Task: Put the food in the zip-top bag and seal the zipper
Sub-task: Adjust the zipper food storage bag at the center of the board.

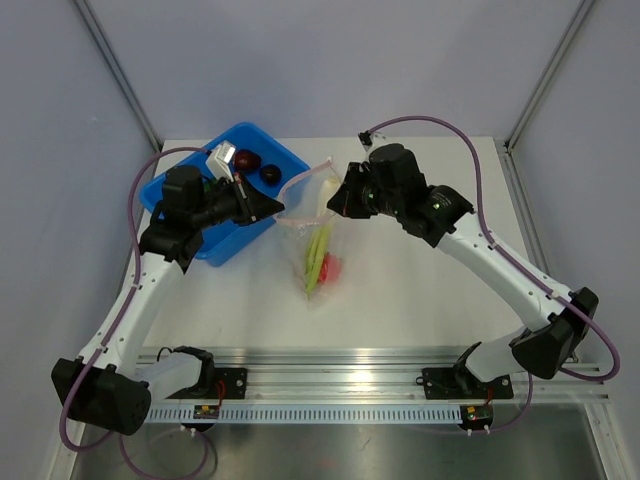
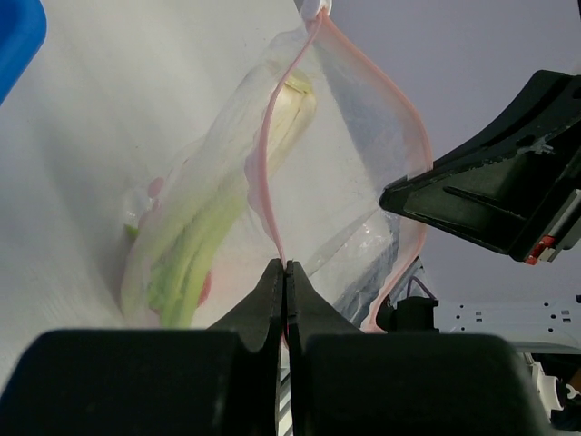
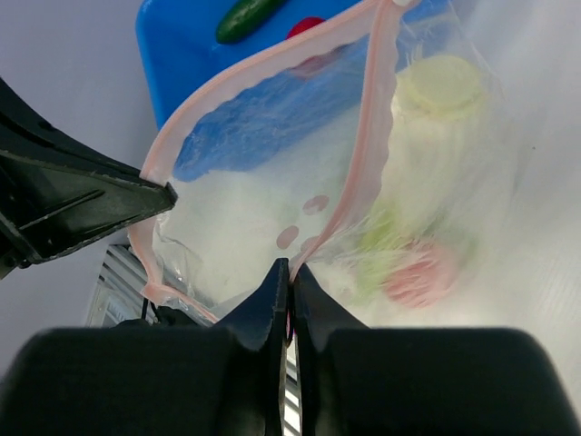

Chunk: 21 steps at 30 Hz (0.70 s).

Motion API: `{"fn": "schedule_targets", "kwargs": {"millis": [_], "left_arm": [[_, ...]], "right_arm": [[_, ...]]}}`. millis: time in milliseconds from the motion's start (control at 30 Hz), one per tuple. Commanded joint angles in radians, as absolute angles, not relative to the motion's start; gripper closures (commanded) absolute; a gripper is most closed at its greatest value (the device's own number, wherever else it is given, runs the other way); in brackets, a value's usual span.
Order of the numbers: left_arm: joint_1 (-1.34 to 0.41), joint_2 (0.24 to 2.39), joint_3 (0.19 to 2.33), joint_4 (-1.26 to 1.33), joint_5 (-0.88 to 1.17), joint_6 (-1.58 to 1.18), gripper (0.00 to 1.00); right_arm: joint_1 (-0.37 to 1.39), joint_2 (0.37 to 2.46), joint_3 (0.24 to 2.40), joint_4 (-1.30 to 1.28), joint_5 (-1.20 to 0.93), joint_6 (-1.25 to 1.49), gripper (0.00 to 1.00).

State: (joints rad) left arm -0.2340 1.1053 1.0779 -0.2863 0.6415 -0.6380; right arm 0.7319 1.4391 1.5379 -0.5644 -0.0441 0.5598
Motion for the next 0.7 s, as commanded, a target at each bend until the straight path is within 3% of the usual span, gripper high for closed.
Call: {"fn": "schedule_targets", "kwargs": {"millis": [0, 100, 267, 533, 667], "left_arm": [[-0.232, 1.072, 1.065, -0.230, 0.689, -0.641, 1.00], [-0.232, 1.066, 1.058, -0.226, 0.696, -0.650, 1.00], [-0.232, 1.063, 1.051, -0.198, 0.715, -0.673, 1.00], [-0.232, 1.055, 1.054, -0.198, 0.727, -0.667, 1.00], [-0.232, 1.058, 1.051, -0.190, 0.733, -0.669, 1.00]], "right_arm": [[0.729, 1.448, 1.566, -0.630, 0.021, 0.615, 0.89], [0.729, 1.447, 1.543, -0.638, 0.032, 0.640, 0.73], [0.729, 1.457, 1.580, -0.666, 0.054, 0.641, 0.66], [0.729, 1.512, 1.672, -0.727, 0.118, 0.624, 0.61], [0.729, 1.554, 1.713, -0.739, 0.138, 0.626, 0.67]]}}
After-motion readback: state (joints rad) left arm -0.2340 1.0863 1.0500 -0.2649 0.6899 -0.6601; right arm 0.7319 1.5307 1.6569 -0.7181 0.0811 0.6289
